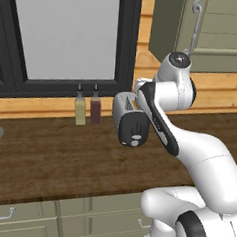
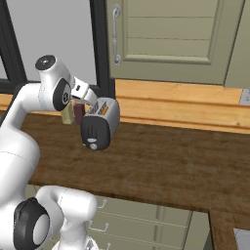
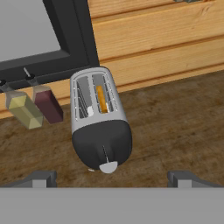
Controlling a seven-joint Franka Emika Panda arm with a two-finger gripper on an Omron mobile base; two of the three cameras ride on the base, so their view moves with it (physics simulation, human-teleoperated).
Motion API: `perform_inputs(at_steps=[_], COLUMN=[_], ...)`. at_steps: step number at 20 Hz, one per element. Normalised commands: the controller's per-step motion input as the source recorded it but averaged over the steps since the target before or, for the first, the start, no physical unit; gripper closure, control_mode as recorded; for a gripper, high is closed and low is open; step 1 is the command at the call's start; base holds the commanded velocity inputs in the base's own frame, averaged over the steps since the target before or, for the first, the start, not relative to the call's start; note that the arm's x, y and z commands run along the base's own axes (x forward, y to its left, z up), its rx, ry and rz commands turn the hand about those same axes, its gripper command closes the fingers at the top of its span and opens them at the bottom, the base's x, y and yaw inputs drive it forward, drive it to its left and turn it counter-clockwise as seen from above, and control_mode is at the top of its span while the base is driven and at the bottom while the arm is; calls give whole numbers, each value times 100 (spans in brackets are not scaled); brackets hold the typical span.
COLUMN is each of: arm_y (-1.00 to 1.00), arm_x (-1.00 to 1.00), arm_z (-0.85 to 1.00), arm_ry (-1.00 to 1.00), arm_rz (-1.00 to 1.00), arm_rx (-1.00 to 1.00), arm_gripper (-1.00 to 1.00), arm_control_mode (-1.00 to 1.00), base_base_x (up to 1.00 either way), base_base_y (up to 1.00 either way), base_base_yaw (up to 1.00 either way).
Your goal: Start the toaster. Once the lever pops up, take the bread to the plate on the dining counter.
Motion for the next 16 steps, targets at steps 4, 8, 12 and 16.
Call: perform_inputs(at_steps=[4, 8, 12, 16], arm_y=[0, 0, 0, 0], arm_x=[0, 0, 0, 0], arm_z=[0, 0, 0, 0], arm_ry=[0, 0, 0, 0], arm_rz=[0, 0, 0, 0], arm_rx=[0, 0, 0, 0], arm_gripper=[-100, -100, -100, -100], arm_control_mode=[-100, -100, -100, -100], base_base_x=[0, 0, 0, 0], base_base_y=[0, 0, 0, 0], base_base_yaw=[0, 0, 0, 0])
